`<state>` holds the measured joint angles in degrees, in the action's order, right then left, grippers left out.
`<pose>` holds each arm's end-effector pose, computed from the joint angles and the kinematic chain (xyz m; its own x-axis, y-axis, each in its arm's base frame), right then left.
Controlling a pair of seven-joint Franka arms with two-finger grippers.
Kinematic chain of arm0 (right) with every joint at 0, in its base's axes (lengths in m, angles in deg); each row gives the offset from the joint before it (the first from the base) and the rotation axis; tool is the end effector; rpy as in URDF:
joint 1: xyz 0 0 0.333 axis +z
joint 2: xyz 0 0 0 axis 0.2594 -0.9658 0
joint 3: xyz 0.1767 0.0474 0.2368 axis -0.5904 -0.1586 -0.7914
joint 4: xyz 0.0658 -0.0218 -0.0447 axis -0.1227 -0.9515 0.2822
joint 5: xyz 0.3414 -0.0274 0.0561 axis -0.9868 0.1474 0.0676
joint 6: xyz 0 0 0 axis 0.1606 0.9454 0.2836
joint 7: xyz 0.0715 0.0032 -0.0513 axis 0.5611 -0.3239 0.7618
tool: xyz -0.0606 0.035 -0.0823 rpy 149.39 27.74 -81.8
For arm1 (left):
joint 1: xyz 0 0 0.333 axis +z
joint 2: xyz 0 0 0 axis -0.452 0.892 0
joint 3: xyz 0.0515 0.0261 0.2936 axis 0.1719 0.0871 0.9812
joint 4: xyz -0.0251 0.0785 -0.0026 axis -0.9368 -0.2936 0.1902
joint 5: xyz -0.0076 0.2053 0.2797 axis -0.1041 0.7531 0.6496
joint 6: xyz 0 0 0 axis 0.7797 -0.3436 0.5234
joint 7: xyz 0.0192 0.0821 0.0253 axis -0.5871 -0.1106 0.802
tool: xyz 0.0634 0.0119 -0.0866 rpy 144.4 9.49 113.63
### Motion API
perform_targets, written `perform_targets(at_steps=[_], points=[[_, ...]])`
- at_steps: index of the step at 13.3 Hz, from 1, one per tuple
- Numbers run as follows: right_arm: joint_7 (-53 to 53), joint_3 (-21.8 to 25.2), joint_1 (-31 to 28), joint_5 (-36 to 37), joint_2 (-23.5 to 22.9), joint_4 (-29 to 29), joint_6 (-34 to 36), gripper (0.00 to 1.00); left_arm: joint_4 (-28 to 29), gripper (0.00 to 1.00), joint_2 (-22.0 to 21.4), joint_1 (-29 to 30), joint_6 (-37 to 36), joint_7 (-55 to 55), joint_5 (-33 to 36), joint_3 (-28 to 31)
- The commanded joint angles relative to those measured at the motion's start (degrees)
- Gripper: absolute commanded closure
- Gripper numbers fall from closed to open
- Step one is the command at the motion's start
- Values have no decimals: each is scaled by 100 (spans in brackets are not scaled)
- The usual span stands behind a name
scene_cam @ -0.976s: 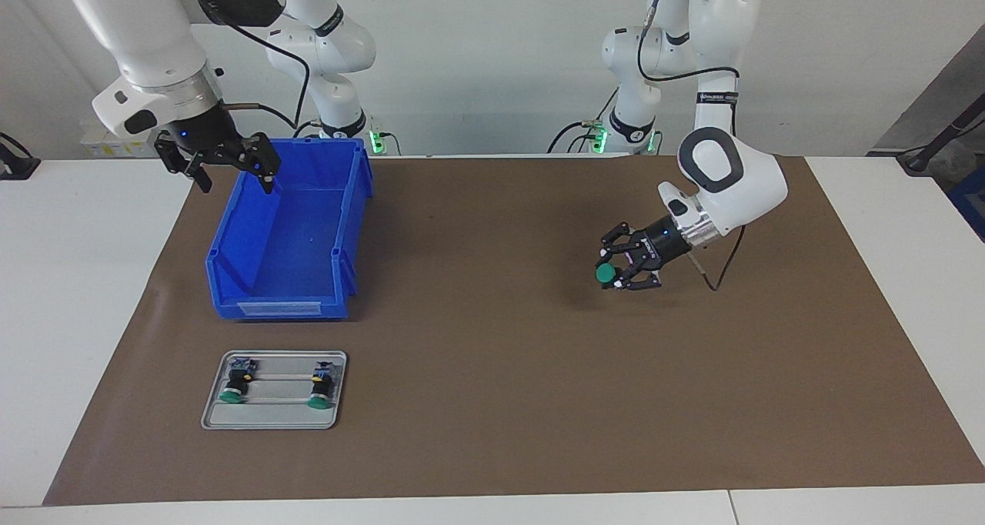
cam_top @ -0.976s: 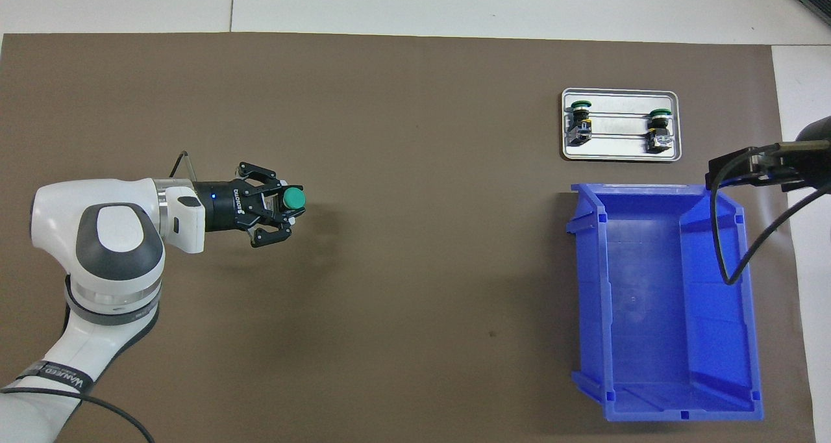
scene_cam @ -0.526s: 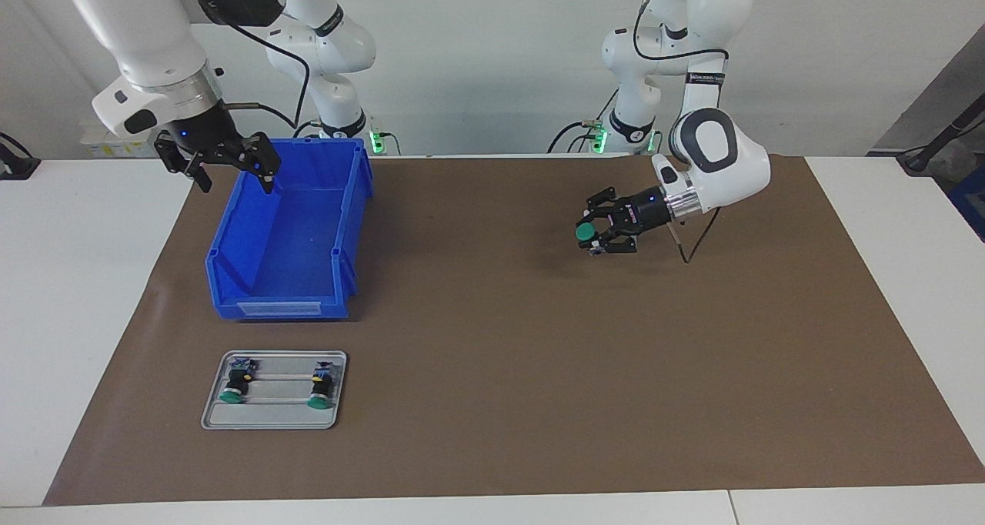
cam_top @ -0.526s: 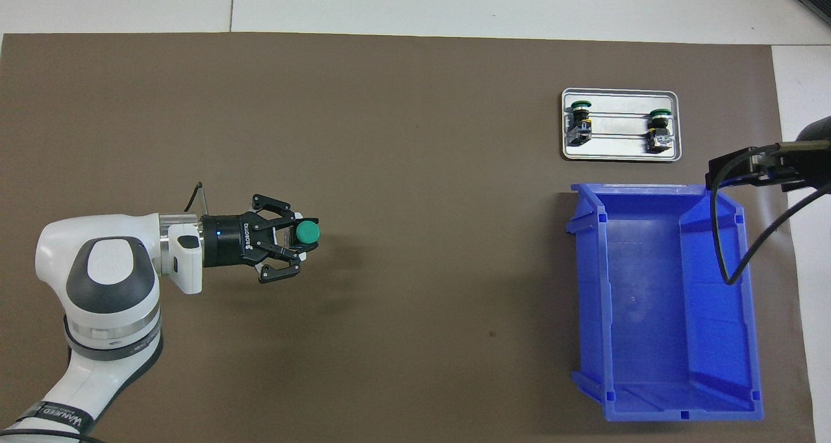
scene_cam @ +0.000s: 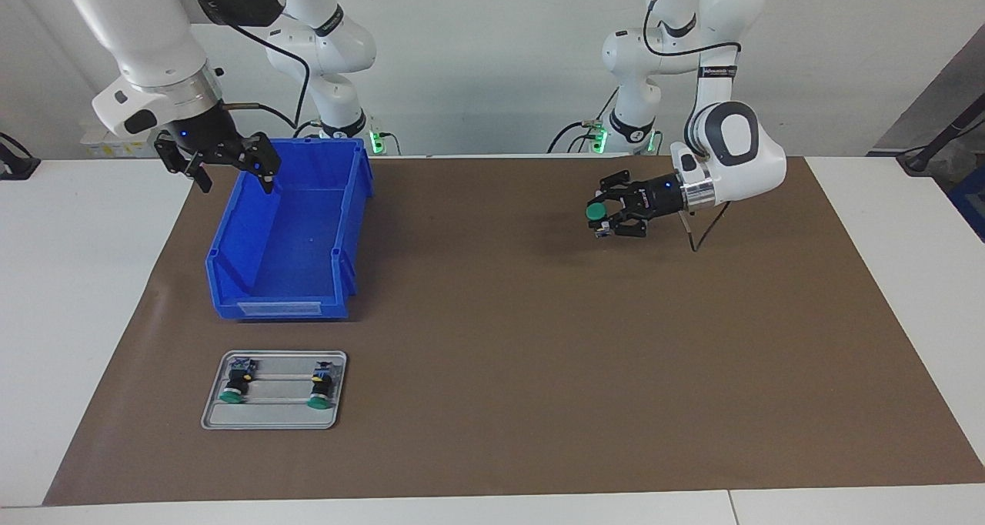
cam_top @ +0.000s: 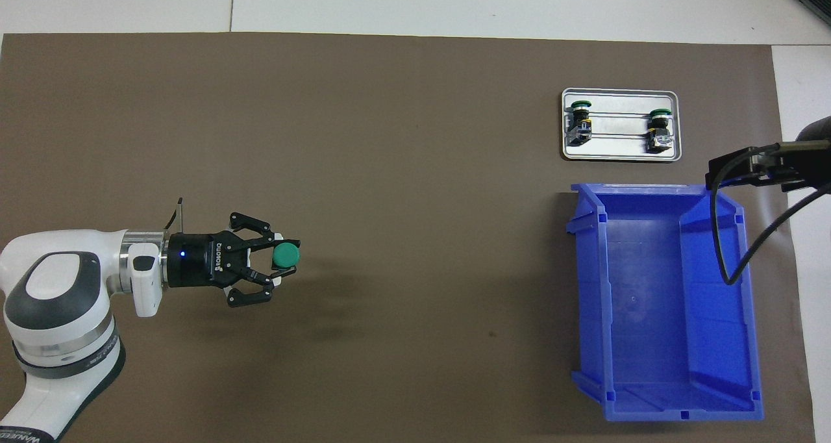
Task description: Place and press button with both arms
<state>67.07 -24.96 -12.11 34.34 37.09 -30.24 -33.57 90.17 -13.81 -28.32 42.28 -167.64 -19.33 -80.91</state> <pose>0.5110 0.0009 0.6028 0.9990 -0.0449 -0.0030 -0.0448 -0.9987 0.0250 0.4297 -0.0970 0.3699 0.1663 -0.3028 0.9384 -0.9858 -0.0283 0.1656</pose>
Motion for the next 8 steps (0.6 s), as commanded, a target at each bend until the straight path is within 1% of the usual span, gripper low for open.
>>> perform_targets(at_steps=[1, 3, 5, 7, 8], points=[[-37, -33, -29, -26, 103, -119, -23, 0, 291, 100, -275, 163, -217, -156, -116, -24], [-37, -24, -29, -26, 103, -119, -23, 0, 404, 100, -310, 136, -173, -156, -169, -32], [-37, -24, -29, -26, 103, -110, -23, 0, 589, 100, -406, 58, -138, -156, -650, -32], [-37, -24, -29, -26, 112, -119, -23, 0, 616, 100, -407, -179, 90, -156, -871, -33], [-37, -24, -29, -26, 103, -110, -23, 0, 616, 100, -407, -198, 126, -156, -916, -32]])
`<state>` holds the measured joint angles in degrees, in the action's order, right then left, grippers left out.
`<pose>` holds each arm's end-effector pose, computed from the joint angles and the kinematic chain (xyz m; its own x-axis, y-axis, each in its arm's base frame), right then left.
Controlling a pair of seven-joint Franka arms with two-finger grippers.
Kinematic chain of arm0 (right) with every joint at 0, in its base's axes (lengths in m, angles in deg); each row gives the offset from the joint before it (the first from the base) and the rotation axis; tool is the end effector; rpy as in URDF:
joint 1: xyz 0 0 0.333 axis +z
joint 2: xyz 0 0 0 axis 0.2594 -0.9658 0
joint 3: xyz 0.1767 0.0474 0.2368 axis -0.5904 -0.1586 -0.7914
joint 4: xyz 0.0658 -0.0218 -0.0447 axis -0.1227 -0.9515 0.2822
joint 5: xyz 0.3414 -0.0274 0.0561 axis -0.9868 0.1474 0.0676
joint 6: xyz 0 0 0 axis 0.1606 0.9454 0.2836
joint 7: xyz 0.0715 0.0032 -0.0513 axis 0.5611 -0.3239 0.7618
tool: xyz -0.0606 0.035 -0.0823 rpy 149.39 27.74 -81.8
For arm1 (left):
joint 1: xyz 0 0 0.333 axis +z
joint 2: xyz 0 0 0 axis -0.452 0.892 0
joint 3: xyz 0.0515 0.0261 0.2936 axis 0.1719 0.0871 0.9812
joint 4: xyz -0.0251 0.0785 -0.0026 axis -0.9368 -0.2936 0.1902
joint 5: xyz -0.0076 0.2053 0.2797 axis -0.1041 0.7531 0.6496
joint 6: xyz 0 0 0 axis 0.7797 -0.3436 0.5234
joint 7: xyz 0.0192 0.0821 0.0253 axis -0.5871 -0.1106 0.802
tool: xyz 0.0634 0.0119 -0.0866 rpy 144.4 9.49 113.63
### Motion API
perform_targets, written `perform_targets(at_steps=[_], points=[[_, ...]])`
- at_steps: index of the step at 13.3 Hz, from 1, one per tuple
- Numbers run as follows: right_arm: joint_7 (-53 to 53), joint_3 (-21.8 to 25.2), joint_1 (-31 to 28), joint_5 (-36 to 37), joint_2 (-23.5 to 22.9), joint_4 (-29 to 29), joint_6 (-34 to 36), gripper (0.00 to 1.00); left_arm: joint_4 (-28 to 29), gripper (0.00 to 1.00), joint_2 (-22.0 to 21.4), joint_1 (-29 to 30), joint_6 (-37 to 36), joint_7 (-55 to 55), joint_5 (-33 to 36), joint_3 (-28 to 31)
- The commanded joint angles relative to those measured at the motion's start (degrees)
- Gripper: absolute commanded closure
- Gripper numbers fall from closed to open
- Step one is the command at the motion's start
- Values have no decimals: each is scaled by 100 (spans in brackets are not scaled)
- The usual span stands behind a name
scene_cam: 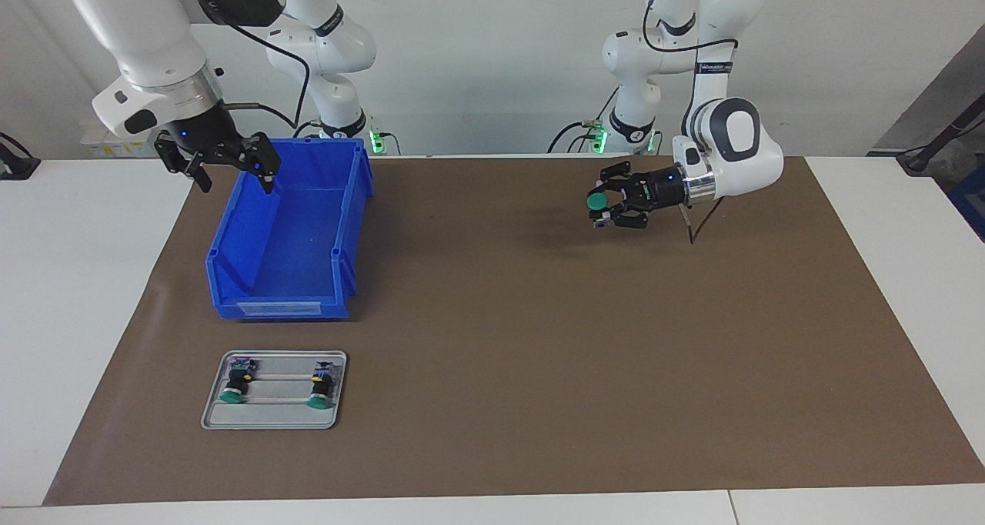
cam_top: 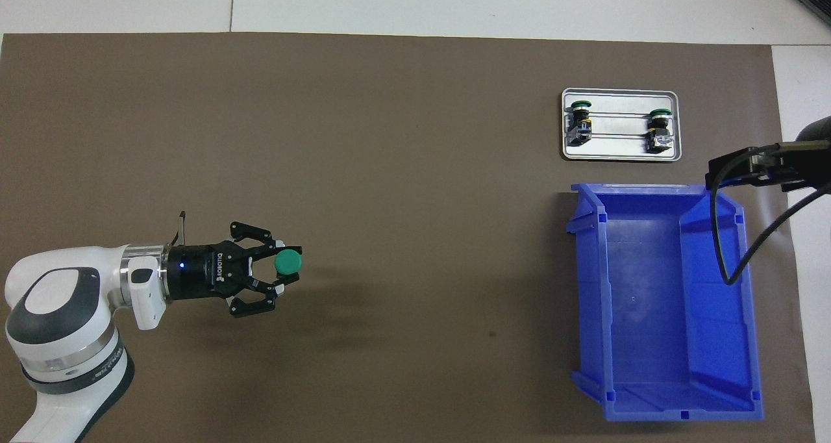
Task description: Place and press button with both arms
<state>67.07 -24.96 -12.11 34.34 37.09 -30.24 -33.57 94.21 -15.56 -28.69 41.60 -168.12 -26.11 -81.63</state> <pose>0.5110 0.0009 0.6028 0.9990 -0.0449 -0.0030 -0.0448 -0.9987 0.0250 0.4140 -0.1075 0.3651 0.2155 -0.2082 0.9540 -0.9763 -0.0656 0.2062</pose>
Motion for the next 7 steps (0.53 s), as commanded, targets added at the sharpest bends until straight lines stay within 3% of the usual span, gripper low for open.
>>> perform_targets(at_steps=[1, 7], points=[[-37, -24, -29, -26, 103, -110, -23, 0, 204, 98, -223, -161, 186, -108, -247, 31], [-37, -24, -29, -26, 103, -118, -23, 0, 239, 100, -241, -82, 124, -73, -256, 57]])
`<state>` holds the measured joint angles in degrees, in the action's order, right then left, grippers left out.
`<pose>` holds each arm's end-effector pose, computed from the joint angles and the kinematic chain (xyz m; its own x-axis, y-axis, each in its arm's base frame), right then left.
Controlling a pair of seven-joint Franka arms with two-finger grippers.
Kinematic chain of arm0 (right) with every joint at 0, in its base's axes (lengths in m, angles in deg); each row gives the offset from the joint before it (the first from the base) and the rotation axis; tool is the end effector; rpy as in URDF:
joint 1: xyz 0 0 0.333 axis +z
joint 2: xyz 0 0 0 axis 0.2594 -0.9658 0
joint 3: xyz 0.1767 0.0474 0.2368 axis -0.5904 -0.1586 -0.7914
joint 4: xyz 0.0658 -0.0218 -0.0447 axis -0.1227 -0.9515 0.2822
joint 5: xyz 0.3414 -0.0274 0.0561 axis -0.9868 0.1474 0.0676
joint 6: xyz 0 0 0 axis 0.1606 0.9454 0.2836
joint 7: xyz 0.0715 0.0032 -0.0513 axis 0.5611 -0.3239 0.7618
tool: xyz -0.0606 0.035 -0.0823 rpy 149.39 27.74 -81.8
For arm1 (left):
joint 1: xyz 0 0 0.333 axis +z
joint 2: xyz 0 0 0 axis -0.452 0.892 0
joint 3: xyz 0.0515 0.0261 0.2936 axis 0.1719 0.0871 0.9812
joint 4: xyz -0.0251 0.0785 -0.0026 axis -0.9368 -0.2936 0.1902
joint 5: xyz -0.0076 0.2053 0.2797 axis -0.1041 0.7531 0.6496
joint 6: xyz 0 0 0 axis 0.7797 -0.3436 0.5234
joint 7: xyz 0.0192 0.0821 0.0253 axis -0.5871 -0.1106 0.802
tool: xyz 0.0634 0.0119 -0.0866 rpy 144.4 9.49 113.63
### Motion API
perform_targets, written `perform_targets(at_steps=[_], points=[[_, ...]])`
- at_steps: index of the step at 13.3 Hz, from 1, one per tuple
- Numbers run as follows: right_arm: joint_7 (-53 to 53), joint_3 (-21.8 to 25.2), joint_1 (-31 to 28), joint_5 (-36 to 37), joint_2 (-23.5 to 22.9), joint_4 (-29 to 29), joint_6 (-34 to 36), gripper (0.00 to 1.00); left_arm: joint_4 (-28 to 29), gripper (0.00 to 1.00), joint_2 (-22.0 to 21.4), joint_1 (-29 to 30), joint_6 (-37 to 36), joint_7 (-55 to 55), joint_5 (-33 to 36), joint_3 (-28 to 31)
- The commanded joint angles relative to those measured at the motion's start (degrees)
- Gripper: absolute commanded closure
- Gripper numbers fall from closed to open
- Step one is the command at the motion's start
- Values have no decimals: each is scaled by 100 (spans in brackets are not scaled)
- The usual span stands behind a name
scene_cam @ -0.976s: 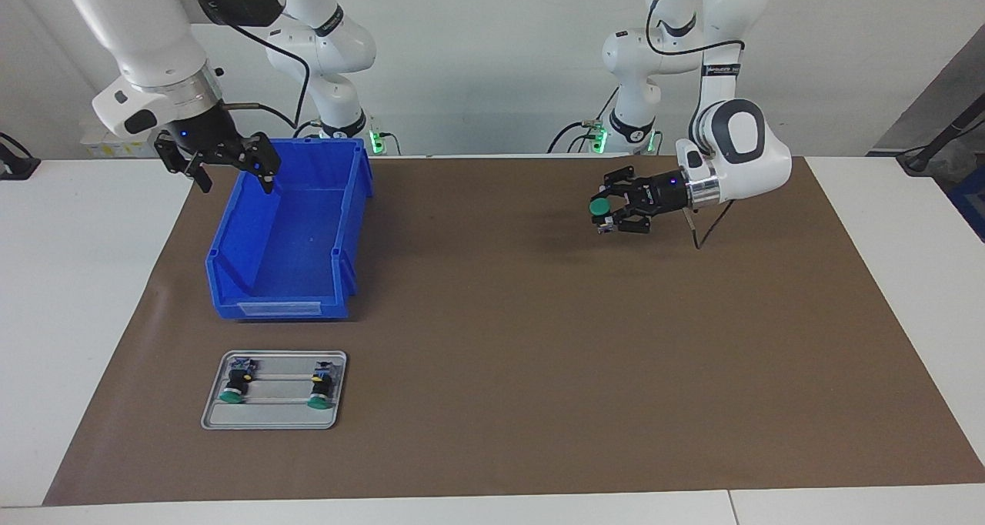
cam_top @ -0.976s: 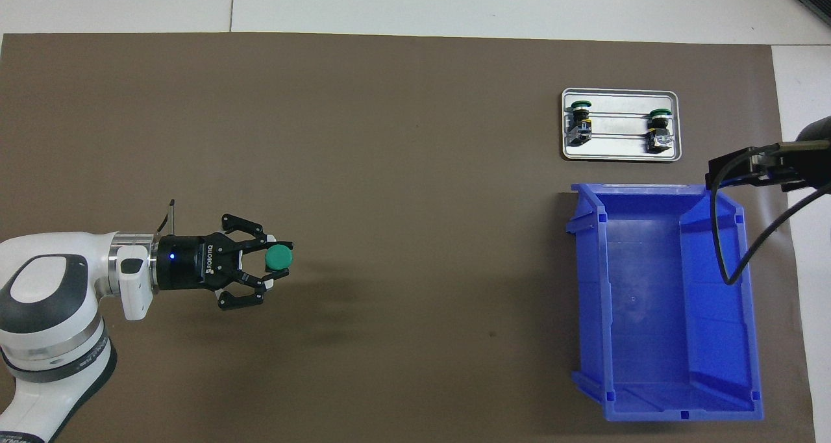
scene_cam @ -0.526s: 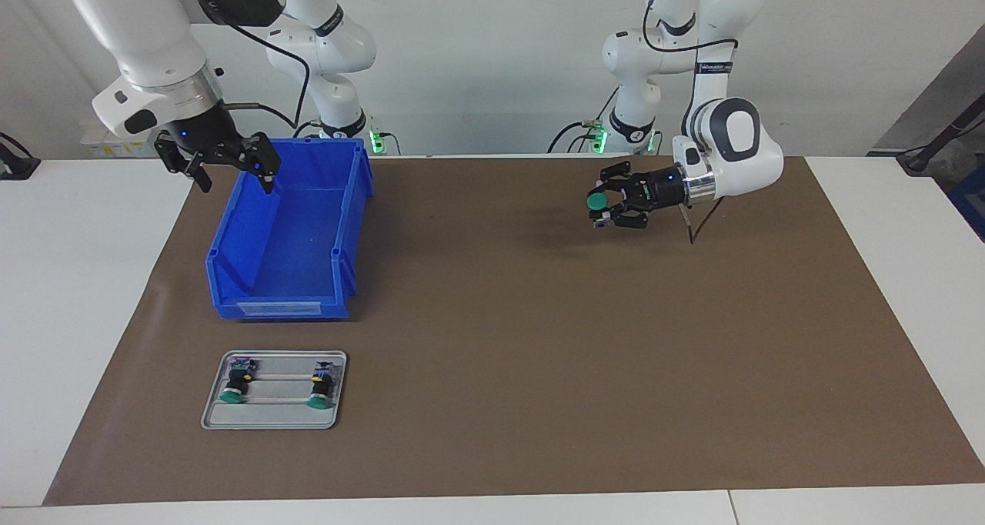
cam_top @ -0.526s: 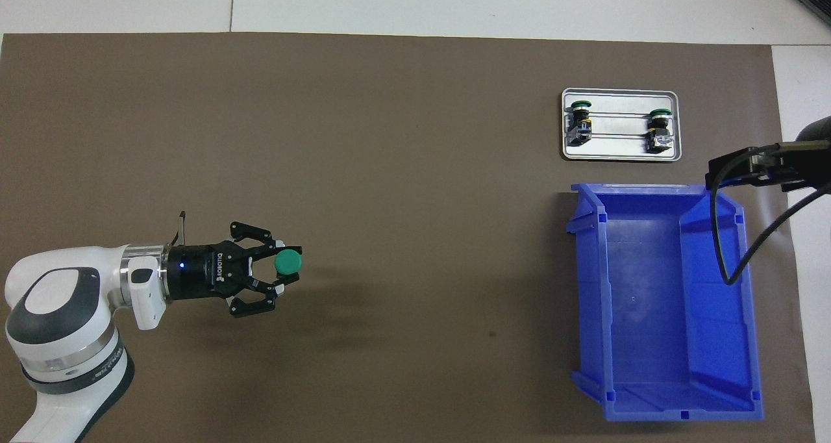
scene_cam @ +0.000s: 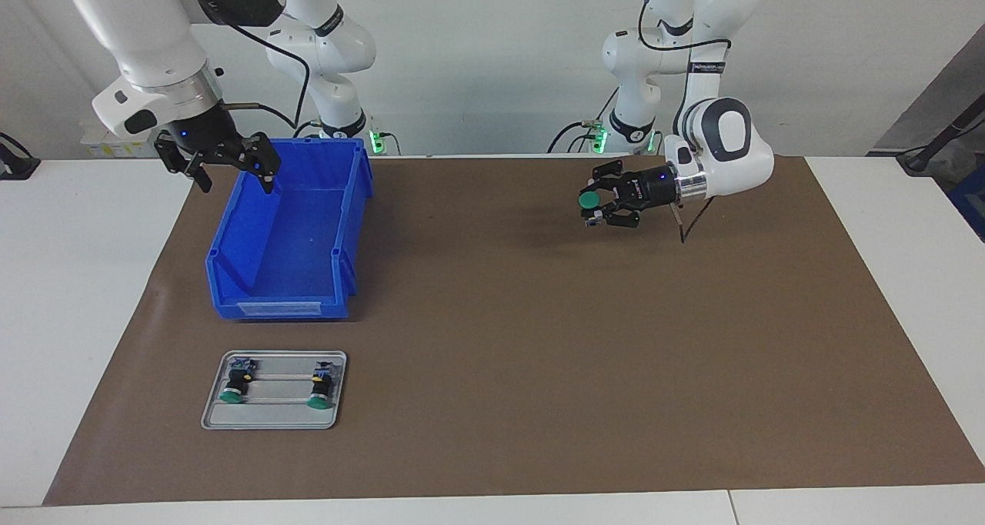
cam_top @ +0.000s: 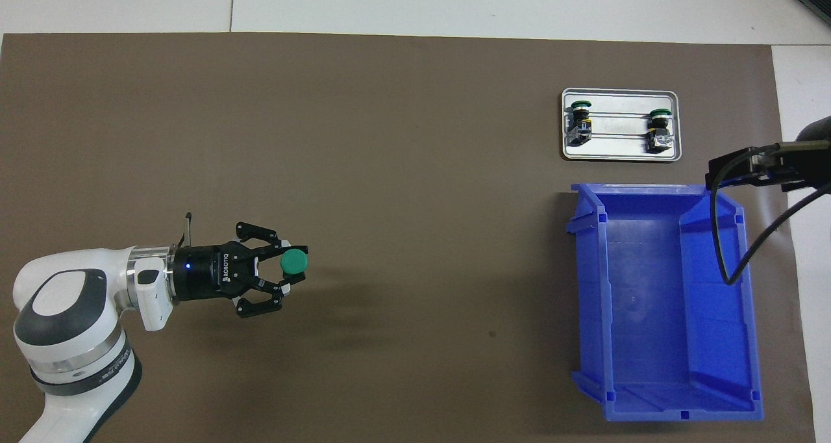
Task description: Place and press button with both arms
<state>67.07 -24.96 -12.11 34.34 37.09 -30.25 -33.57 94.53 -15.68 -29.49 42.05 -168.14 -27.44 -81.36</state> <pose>0.5110 0.0009 0.6027 0.9990 -0.0449 -0.0032 -0.0448 -0.9987 0.0250 0.4135 -0.1106 0.3649 0.2210 -0.1954 0.9555 -0.9748 -0.0761 0.2099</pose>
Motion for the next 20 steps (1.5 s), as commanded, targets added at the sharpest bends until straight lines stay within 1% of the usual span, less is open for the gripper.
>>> perform_targets(at_steps=[1, 7, 12, 13, 14, 16, 17, 20], points=[[-37, -24, -29, -26, 103, -110, -23, 0, 206, 100, -229, 7, 79, -62, -123, 30], [-37, -24, -29, -26, 103, -110, -23, 0, 267, 100, -325, 157, -106, -71, -105, 48], [-37, -25, -29, -26, 103, -110, -23, 0, 277, 100, -238, 60, 87, -176, -114, 22], [-37, -24, -29, -26, 103, -118, -23, 0, 277, 100, -177, -36, 331, -211, -123, 21], [-37, -24, -29, -26, 103, -118, -23, 0, 259, 100, -2, -167, 621, -333, -192, 13], [-37, -24, -29, -26, 112, -110, -23, 0, 163, 100, 533, -378, 738, -1060, -936, 13], [-37, -24, -29, -26, 103, -118, -23, 0, 32, 100, 736, -545, 886, -1273, -1166, 21], [-37, -33, -29, -26, 103, -118, -23, 0, -347, 100, 1158, -835, 1370, -1301, -1589, 13]])
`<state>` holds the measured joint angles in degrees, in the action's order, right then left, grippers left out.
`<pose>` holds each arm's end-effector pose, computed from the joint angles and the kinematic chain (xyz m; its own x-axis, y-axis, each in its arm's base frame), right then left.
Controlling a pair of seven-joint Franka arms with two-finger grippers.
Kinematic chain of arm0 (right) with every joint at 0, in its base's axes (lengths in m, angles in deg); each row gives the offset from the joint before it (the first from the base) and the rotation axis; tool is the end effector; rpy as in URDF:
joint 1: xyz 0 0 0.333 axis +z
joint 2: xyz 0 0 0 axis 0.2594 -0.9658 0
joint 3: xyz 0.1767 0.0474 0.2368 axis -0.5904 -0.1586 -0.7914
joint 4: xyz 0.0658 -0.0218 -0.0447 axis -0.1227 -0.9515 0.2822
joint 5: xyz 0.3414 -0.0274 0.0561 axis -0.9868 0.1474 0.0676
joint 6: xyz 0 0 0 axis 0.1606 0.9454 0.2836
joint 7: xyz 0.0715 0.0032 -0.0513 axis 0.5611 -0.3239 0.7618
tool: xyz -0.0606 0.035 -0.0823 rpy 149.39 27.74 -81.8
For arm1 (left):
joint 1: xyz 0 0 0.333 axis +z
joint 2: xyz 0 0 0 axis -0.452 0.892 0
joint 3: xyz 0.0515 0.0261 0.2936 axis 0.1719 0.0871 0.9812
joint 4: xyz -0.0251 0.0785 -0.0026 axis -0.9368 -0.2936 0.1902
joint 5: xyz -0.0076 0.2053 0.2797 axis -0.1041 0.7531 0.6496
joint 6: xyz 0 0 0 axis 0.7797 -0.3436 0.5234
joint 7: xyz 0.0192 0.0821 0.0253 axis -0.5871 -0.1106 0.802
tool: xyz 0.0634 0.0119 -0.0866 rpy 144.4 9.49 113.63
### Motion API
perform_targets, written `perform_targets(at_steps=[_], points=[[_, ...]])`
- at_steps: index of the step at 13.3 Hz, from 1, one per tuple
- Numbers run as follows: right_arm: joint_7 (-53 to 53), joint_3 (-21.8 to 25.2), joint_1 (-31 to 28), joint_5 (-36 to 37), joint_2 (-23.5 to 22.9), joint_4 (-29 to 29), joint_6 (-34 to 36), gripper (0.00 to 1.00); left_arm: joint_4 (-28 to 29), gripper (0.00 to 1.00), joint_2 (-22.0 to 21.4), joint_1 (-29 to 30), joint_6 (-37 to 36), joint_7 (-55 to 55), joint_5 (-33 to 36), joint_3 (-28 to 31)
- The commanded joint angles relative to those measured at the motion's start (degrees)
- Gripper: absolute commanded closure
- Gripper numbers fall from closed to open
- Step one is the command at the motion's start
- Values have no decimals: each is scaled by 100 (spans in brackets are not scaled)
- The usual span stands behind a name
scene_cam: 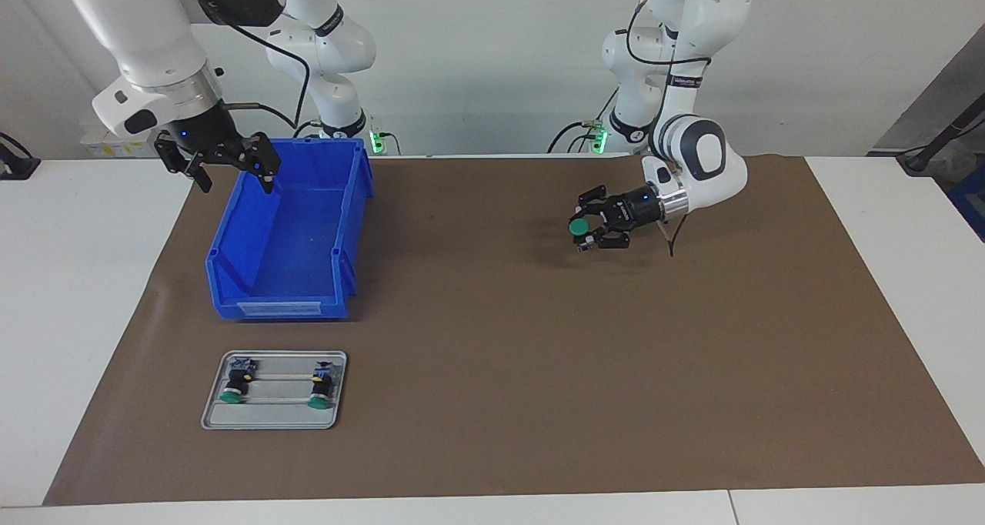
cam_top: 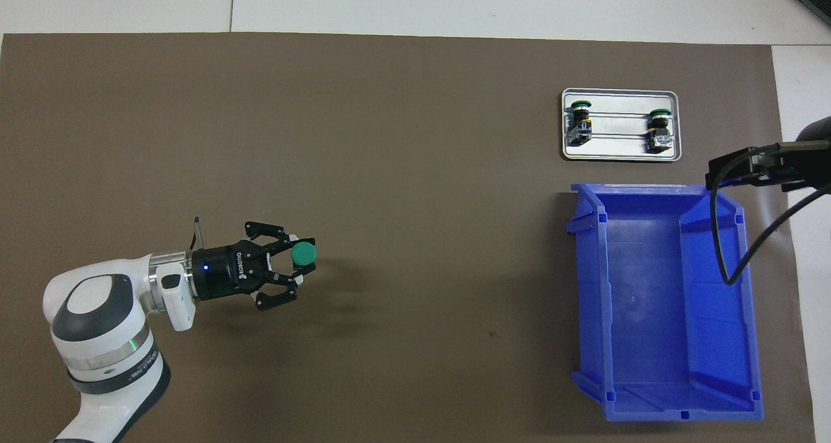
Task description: Place and press button with both arms
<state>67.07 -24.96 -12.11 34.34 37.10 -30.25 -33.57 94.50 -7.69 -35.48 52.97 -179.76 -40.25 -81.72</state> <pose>0.5109 0.0009 0.6028 0.9990 -0.0449 -0.0030 -0.0448 -0.9987 0.0250 0.4244 -0.1371 0.3042 0.1966 -0.2069 0.9584 -0.9644 -0.2173 0.1509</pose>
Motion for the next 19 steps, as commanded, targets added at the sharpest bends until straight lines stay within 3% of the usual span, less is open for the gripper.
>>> perform_targets(at_steps=[1, 4, 10, 12, 14, 19], points=[[-37, -25, -29, -26, 102, -118, -23, 0, -519, 100, 578, -272, 392, -322, -510, 39], [-37, -25, -29, -26, 102, -118, -23, 0, -801, 100, 826, -492, 586, -517, -1283, 39], [-37, -33, -29, -26, 102, -118, -23, 0, -1320, 100, 1248, -720, 1254, -658, -1882, 31], [-37, -33, -29, -26, 102, -109, -23, 0, -1373, 100, 1344, -930, 1272, -684, -2207, 39], [-37, -33, -29, -26, 102, -109, -23, 0, -1626, 100, 1843, -897, 1115, -1330, -2461, 31], [-37, -25, -29, -26, 102, -109, -23, 0, -1611, 100, 1890, -870, 578, -1483, -2656, 39]])
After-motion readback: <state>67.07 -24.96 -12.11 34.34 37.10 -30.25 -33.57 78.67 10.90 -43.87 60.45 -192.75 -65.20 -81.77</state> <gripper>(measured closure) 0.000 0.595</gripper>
